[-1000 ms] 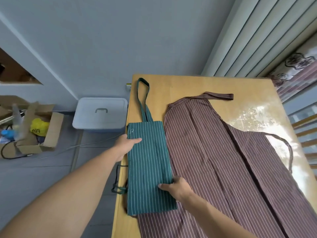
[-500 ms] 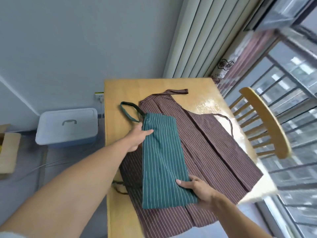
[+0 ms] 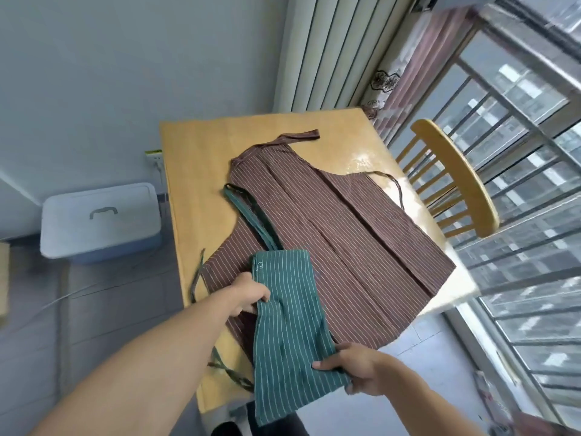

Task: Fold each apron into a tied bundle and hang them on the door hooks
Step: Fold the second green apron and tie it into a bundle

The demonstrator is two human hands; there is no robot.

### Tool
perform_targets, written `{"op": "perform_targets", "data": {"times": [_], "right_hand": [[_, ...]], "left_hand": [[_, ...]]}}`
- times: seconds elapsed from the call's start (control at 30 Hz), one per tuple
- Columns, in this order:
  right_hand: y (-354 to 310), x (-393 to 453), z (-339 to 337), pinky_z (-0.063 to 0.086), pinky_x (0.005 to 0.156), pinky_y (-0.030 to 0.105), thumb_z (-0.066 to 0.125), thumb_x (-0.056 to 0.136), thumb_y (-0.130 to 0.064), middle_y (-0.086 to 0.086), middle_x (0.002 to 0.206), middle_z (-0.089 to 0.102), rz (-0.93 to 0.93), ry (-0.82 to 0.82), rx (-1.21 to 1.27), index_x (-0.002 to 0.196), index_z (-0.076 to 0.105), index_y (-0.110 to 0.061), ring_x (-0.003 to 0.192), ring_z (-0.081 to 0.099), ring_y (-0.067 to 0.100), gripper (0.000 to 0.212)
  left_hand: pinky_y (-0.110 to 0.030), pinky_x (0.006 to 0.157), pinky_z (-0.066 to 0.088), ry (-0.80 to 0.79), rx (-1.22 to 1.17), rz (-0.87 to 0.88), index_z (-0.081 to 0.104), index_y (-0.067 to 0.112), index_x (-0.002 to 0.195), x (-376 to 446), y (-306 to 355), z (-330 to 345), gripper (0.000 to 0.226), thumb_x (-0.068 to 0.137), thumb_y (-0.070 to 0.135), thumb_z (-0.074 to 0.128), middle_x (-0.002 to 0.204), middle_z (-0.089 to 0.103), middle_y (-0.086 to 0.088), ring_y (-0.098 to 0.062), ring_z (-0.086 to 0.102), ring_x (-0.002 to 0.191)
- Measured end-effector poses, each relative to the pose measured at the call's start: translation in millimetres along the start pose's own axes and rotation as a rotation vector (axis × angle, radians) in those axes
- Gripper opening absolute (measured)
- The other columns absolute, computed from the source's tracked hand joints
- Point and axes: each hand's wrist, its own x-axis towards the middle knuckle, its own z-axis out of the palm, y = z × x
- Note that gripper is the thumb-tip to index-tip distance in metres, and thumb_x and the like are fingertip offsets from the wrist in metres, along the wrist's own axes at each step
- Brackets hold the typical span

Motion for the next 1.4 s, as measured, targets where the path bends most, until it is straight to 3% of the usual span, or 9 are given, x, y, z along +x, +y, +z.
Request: {"op": "perform_targets", "data": {"times": [0.13,0.27,0.43,0.83,1.0,1.1,1.23,1.33,1.4], "right_hand": [[-2.7,-7.5,-13.2,0.043,0.055,0.027,0.091,0.074,-0.023,0.008,0.109,0.073,0.06,-0.092,-0.167,0.132,0.053,-0.005,0.085,0.067,0.02,0.071],[-15.8,-5.0,-16.0,0.04,0.114,0.05,0.09,0.076,-0.018,0.014,0.127,0.07,0.054,-0.242,-0.259,0.134,0.057,-0.007,0.127,0.06,0.037,0.067],[-38.2,-20.8,-18.1,0.051,0.099,0.034,0.066,0.093,0.0,-0.001,0.108,0.075,-0.016,-0.461,-0.268,0.115,0.068,-0.013,0.106,0.069,0.019,0.025],[-75.0,-19.4,-26.9,0.045,0.112,0.035,0.07,0.091,-0.001,0.0,0.131,0.067,-0.117,-0.428,-0.426,0.133,0.059,-0.022,0.128,0.059,0.022,0.049],[-101.8,-24.6,-19.4,0.03,0.122,0.046,0.072,0.089,-0.009,-0.008,0.128,0.07,-0.226,-0.48,-0.232,0.137,0.054,-0.023,0.126,0.059,0.012,0.054],[-101.7,-14.7,-13.1,0.021,0.123,0.051,0.072,0.091,-0.014,0.007,0.144,0.053,-0.197,-0.28,-0.068,0.141,0.043,-0.003,0.14,0.043,0.024,0.059],[-73.4,12.6,-15.8,0.054,0.1,0.046,0.073,0.09,-0.02,0.014,0.137,0.06,-0.027,-0.127,0.007,0.121,0.066,-0.005,0.122,0.057,0.027,0.035],[-59.1,15.3,-20.2,0.059,0.084,0.037,0.069,0.094,-0.022,0.013,0.12,0.068,-0.011,-0.108,-0.049,0.123,0.06,-0.003,0.107,0.068,0.027,0.036],[-60.1,8.5,-20.1,0.058,0.075,0.034,0.064,0.098,-0.018,0.016,0.114,0.067,-0.031,-0.139,0.07,0.125,0.057,-0.001,0.087,0.07,0.025,0.033]], "left_hand": [[-0.039,0.09,0.059,-0.144,-0.006,-0.108,0.038,0.003,0.147,-13.2,-0.6,-17.1,0.064,0.091,0.002,0.068,0.164,0.023,-0.013,-0.035,0.028,0.149],[-0.052,0.12,0.03,-0.307,-0.365,-0.107,0.02,0.017,0.16,-0.8,0.5,-37.3,0.112,0.076,0.052,0.085,0.169,0.009,-0.009,-0.033,0.014,0.154],[-0.057,0.124,0.0,-0.229,-0.25,-0.105,0.049,0.011,0.147,15.5,29.6,-48.1,0.094,0.08,0.077,0.057,0.161,0.033,-0.009,-0.028,0.019,0.153],[-0.038,0.092,0.056,0.126,-0.237,0.485,0.06,0.009,0.124,20.3,203.2,-75.0,0.023,0.106,0.018,0.047,0.1,0.075,-0.006,-0.018,0.077,0.081],[-0.052,0.117,0.035,0.212,-0.091,0.507,0.033,0.013,0.153,-1.6,282.5,-104.7,0.097,0.08,0.063,0.072,0.158,0.038,-0.011,-0.03,0.042,0.142],[-0.042,0.118,0.035,0.43,0.04,0.403,0.011,0.014,0.161,4.3,256.7,-99.5,0.105,0.085,0.047,0.076,0.165,0.022,-0.012,-0.032,0.033,0.146],[-0.015,0.063,0.051,0.611,0.055,0.466,0.062,0.025,0.122,7.7,138.9,-63.0,0.027,0.095,0.021,0.067,0.137,0.055,-0.002,-0.015,0.066,0.09],[-0.019,0.048,0.048,0.323,0.173,0.447,0.071,0.024,0.1,-5.8,64.9,-30.7,0.006,0.097,0.023,0.066,0.107,0.07,0.002,0.002,0.055,0.047],[-0.026,0.082,0.057,0.043,0.205,0.421,0.074,0.024,0.104,-19.5,28.1,-8.7,0.018,0.095,0.038,0.067,0.106,0.072,0.007,0.007,0.063,0.073]]}}
